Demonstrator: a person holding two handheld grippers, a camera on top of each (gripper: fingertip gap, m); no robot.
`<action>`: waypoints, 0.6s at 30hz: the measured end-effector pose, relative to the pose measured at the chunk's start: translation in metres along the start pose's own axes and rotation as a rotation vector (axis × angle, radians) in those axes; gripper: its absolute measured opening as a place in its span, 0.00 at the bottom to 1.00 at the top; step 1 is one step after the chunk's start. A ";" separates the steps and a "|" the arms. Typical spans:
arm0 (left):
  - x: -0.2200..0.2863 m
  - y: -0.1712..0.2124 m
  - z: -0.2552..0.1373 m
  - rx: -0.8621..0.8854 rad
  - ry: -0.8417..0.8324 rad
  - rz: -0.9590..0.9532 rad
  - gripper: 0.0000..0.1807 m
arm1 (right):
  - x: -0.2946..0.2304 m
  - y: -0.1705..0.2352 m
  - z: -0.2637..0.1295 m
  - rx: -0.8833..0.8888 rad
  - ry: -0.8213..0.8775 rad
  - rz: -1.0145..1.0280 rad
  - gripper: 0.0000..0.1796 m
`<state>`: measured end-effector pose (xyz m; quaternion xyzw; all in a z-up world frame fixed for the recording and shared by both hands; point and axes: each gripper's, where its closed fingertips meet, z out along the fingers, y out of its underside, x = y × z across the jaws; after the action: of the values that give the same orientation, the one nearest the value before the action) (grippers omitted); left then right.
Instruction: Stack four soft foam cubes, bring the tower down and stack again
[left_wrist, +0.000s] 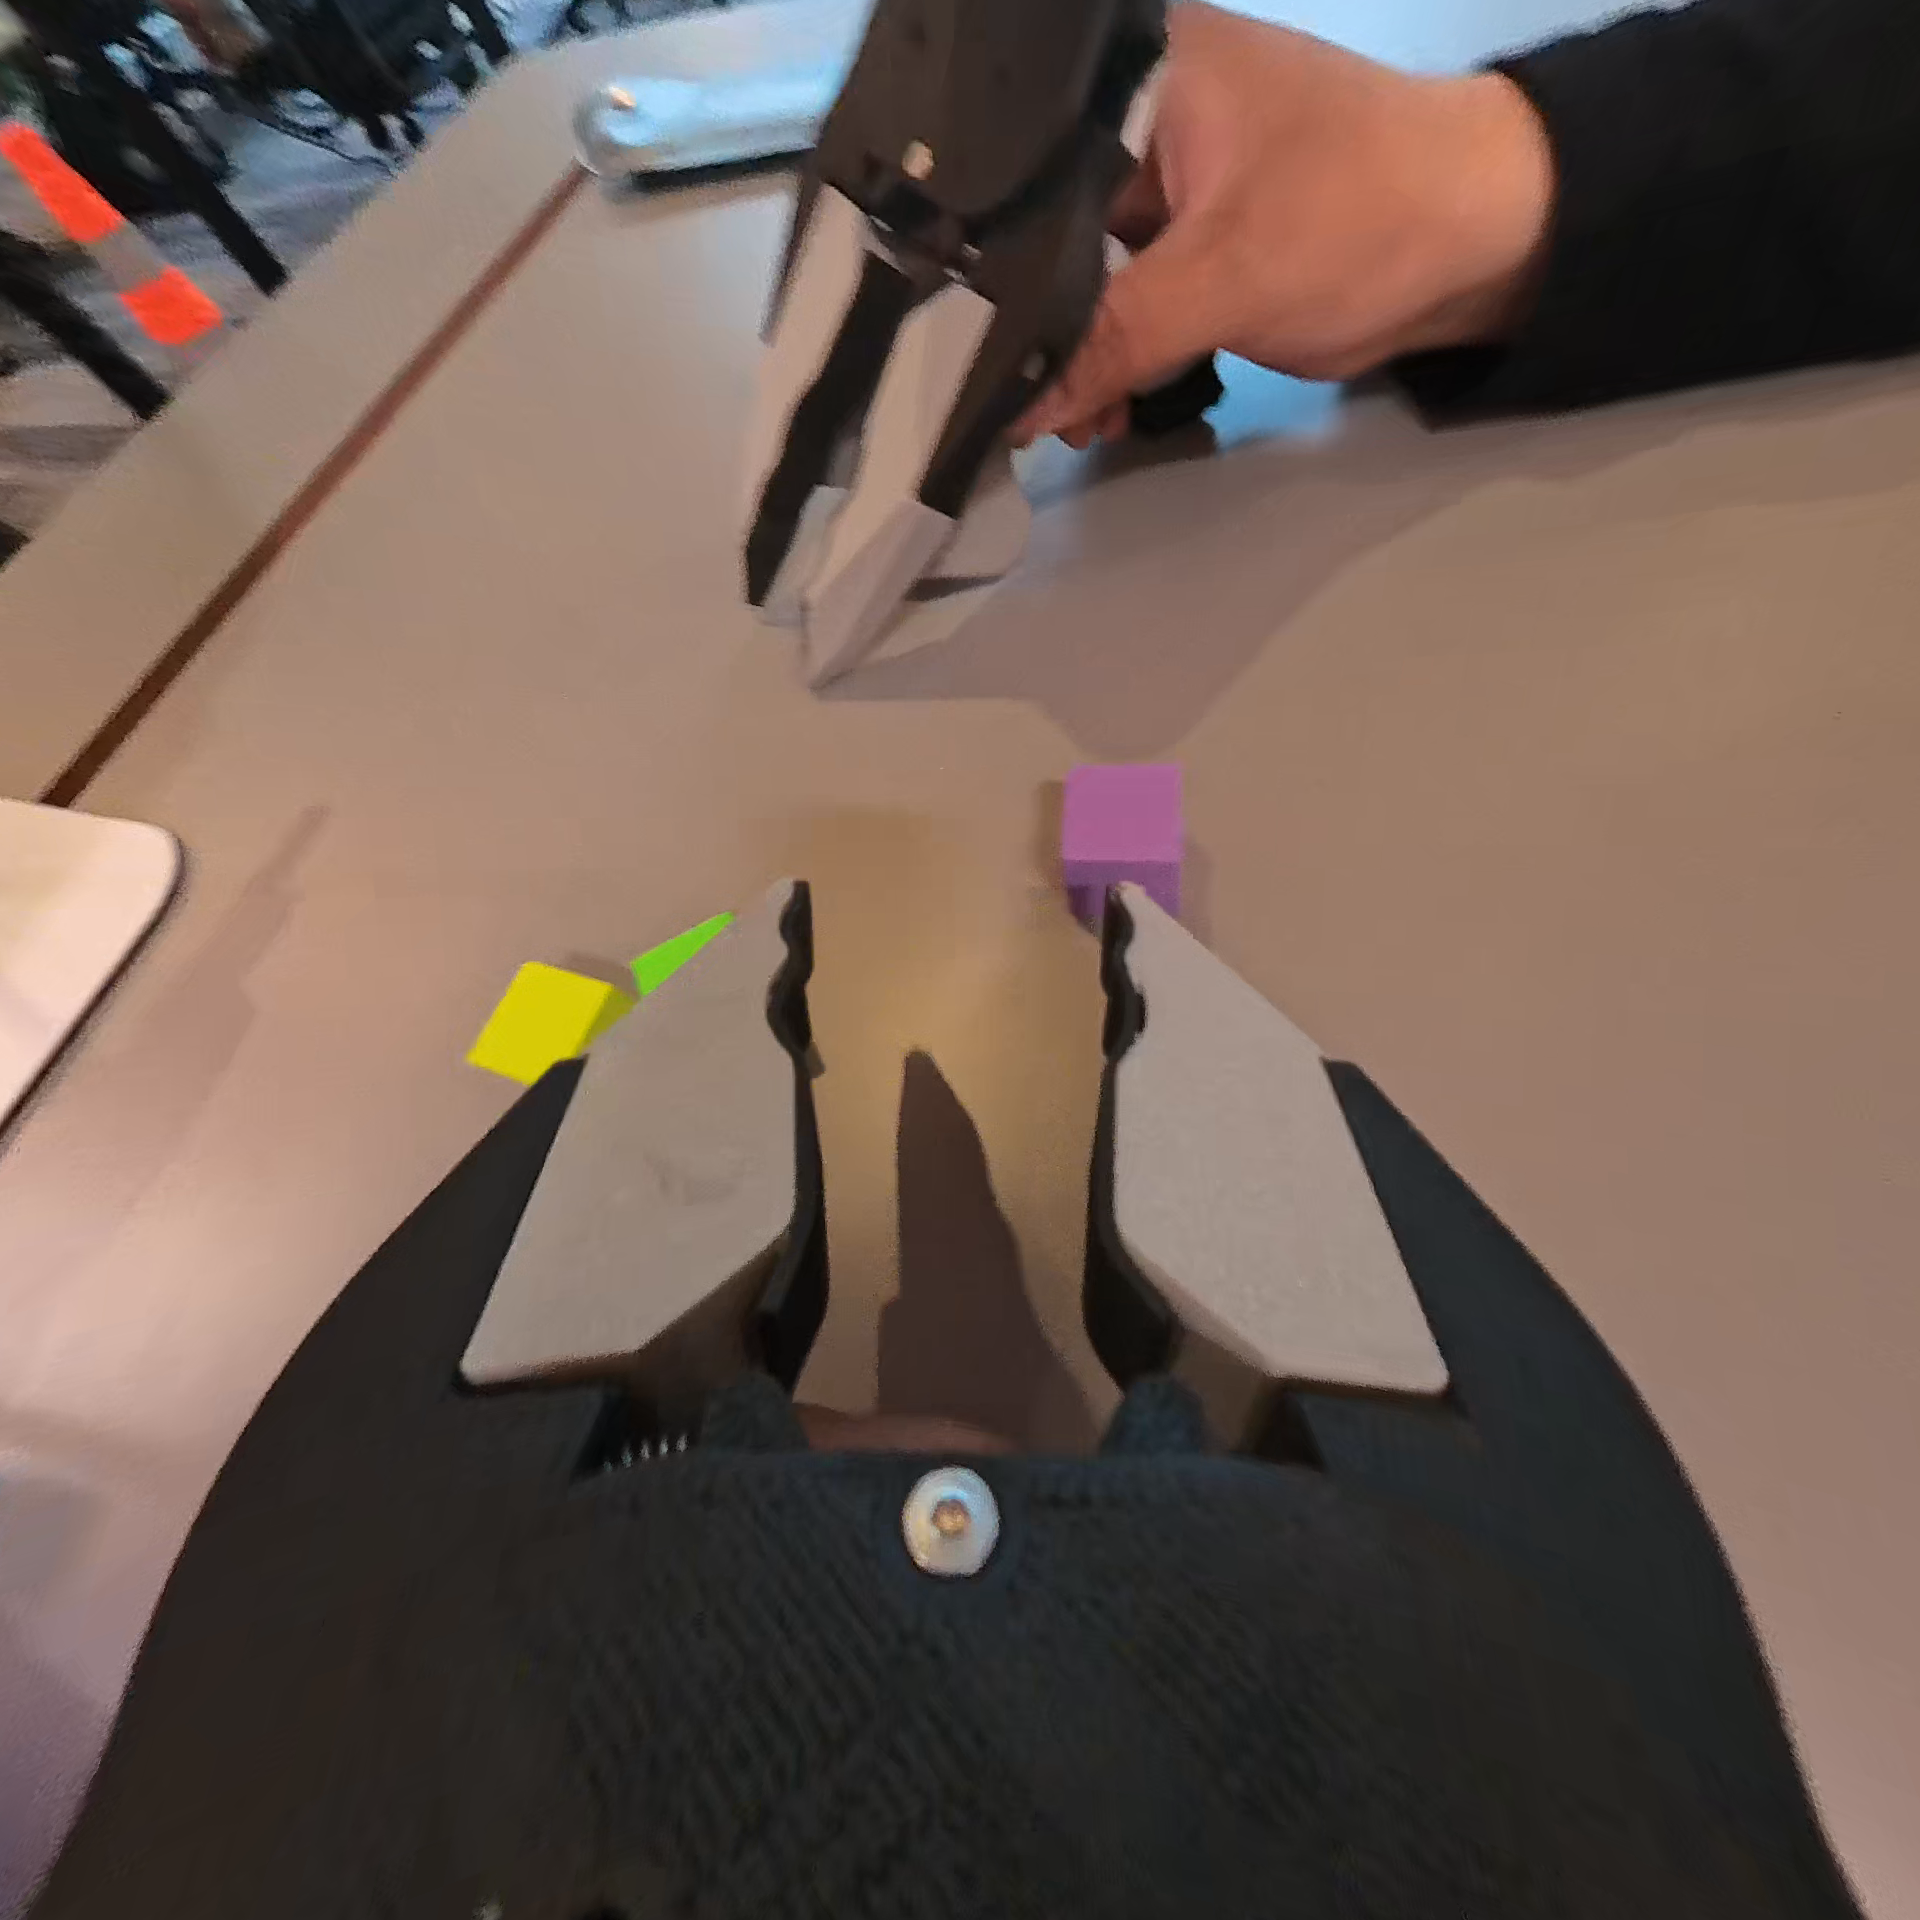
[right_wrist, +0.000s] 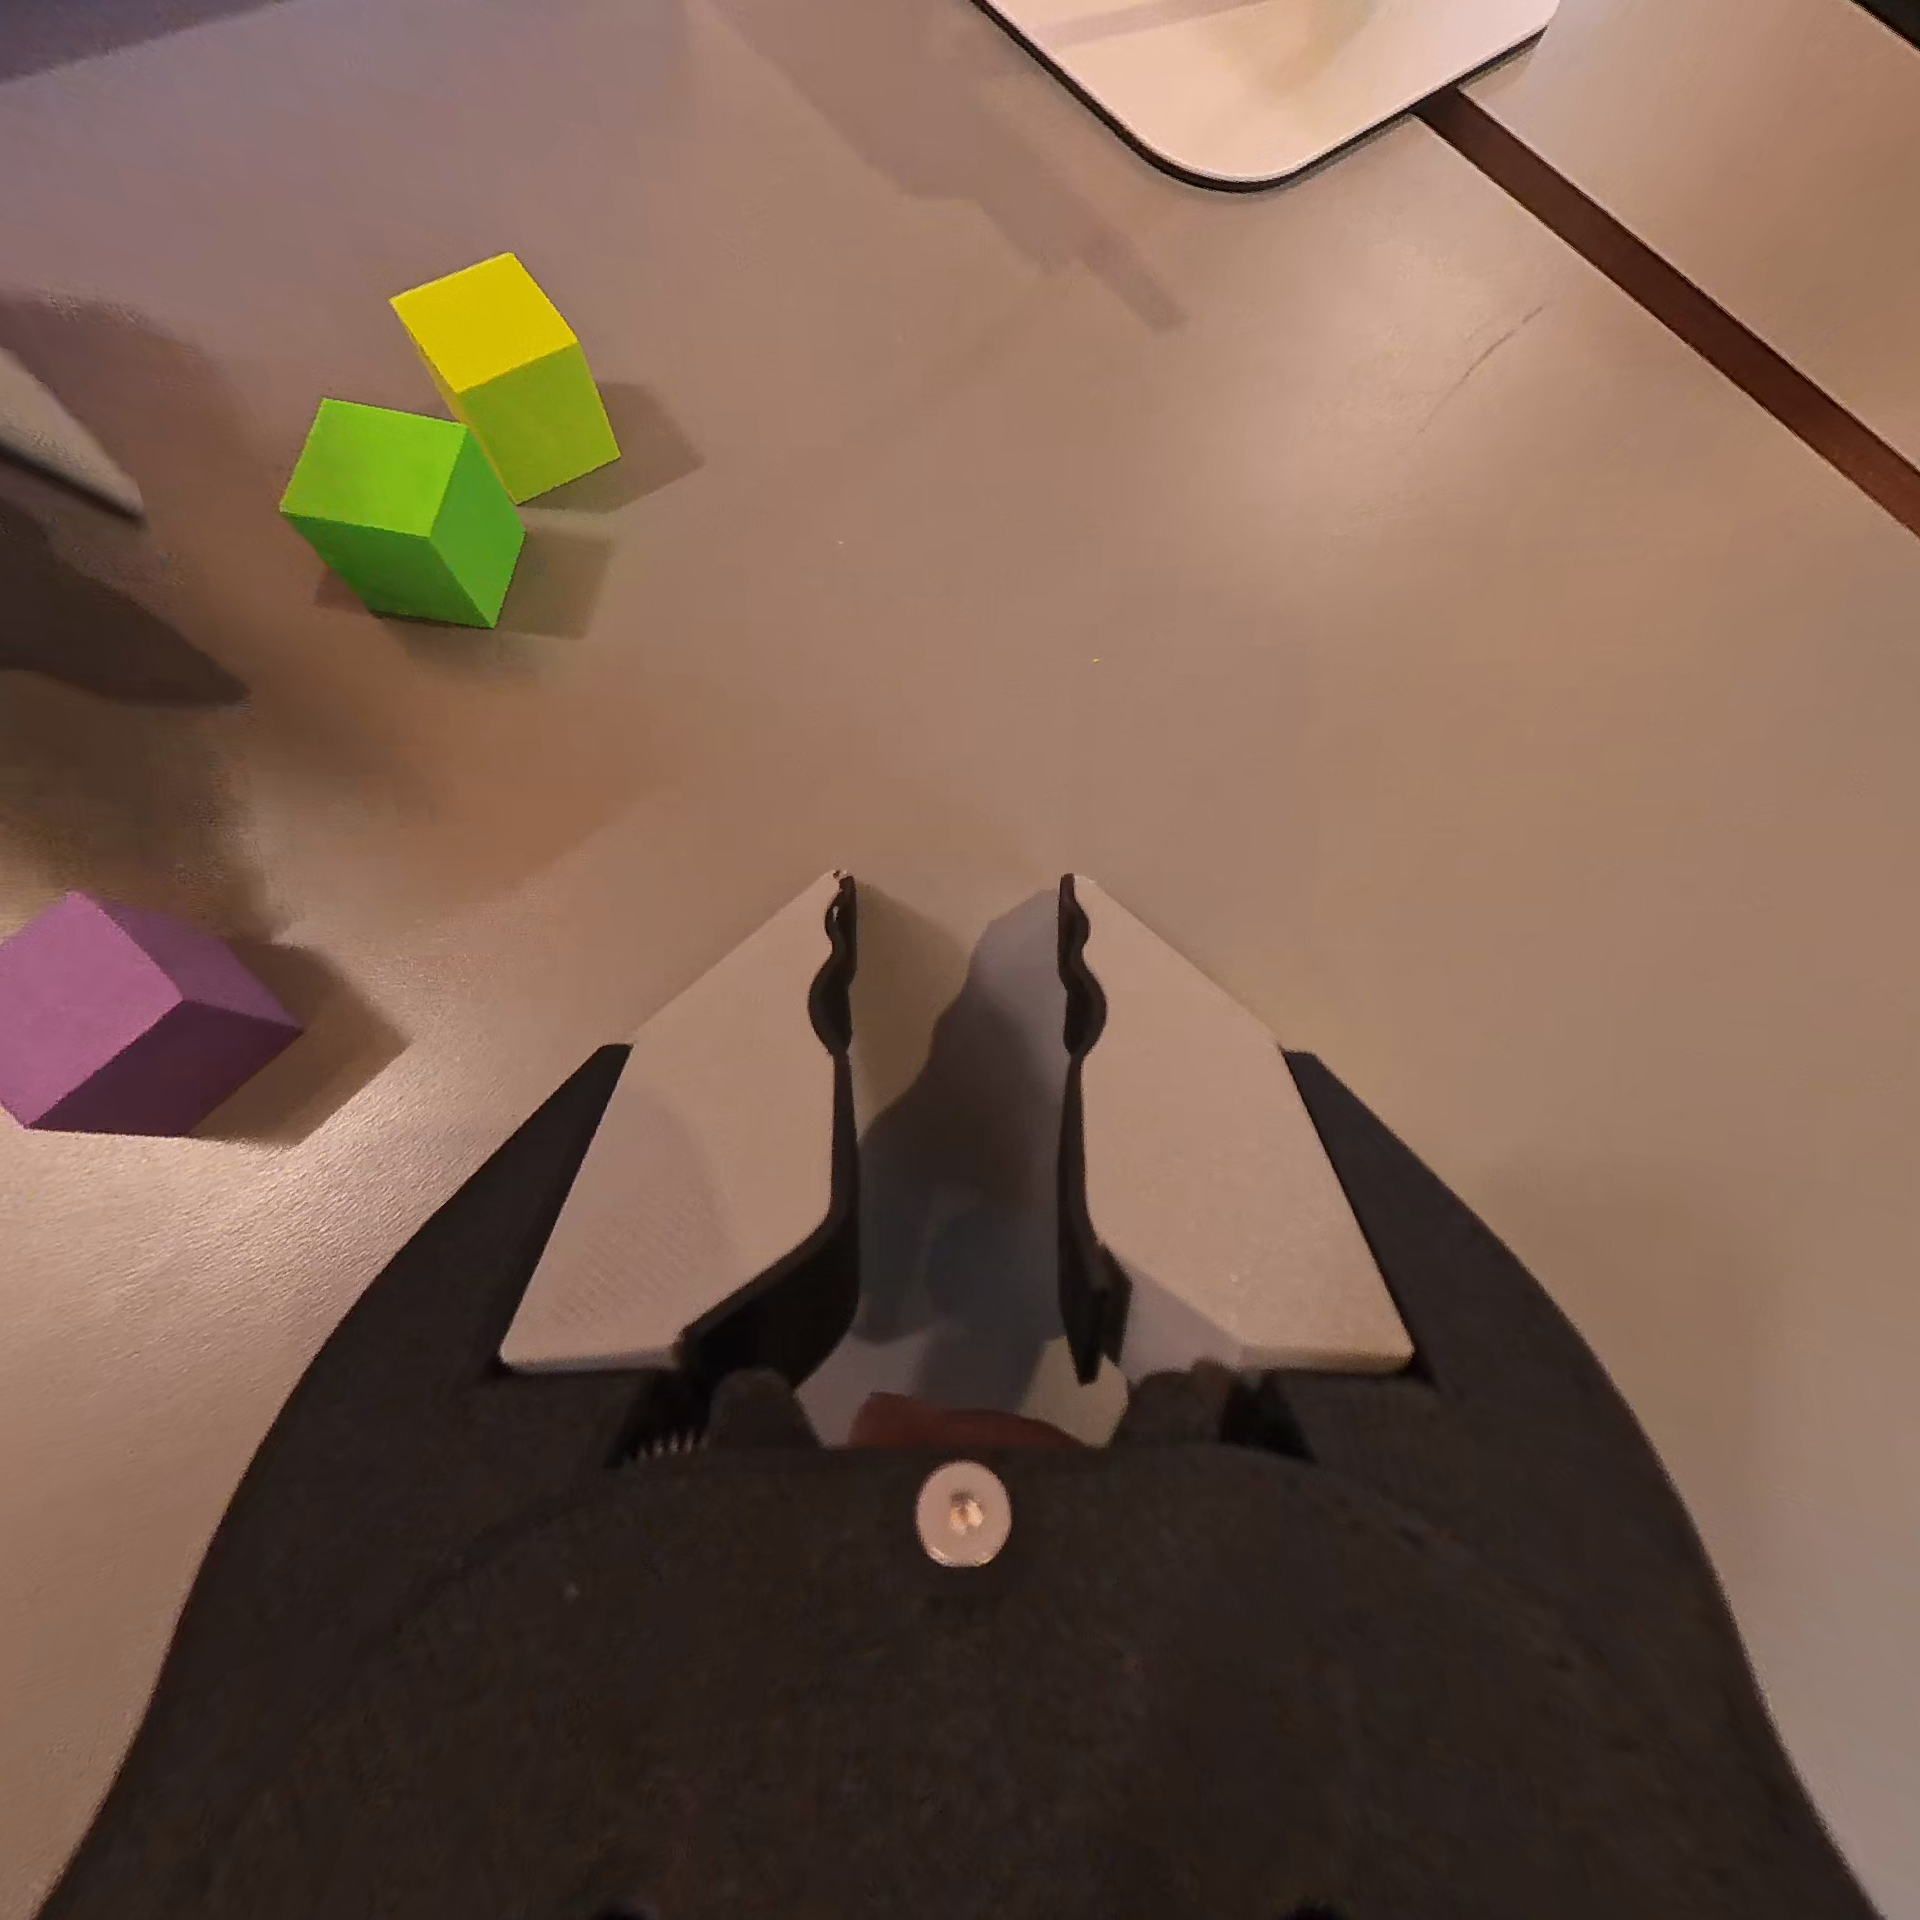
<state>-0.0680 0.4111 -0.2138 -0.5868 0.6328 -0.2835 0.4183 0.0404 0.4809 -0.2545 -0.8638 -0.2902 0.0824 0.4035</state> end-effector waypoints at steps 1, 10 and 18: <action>-0.007 -0.002 -0.003 0.022 -0.029 -0.018 0.29 | 0.000 0.000 0.000 0.000 -0.001 -0.001 0.20; -0.041 0.014 -0.001 -0.041 -0.198 -0.123 0.24 | 0.004 0.000 -0.001 0.001 0.032 0.003 0.25; -0.062 0.040 0.005 -0.200 -0.351 -0.166 0.19 | 0.003 0.000 -0.001 0.000 0.028 0.004 0.24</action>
<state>-0.0863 0.4787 -0.2380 -0.7158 0.5246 -0.1462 0.4371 0.0434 0.4821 -0.2538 -0.8654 -0.2827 0.0710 0.4077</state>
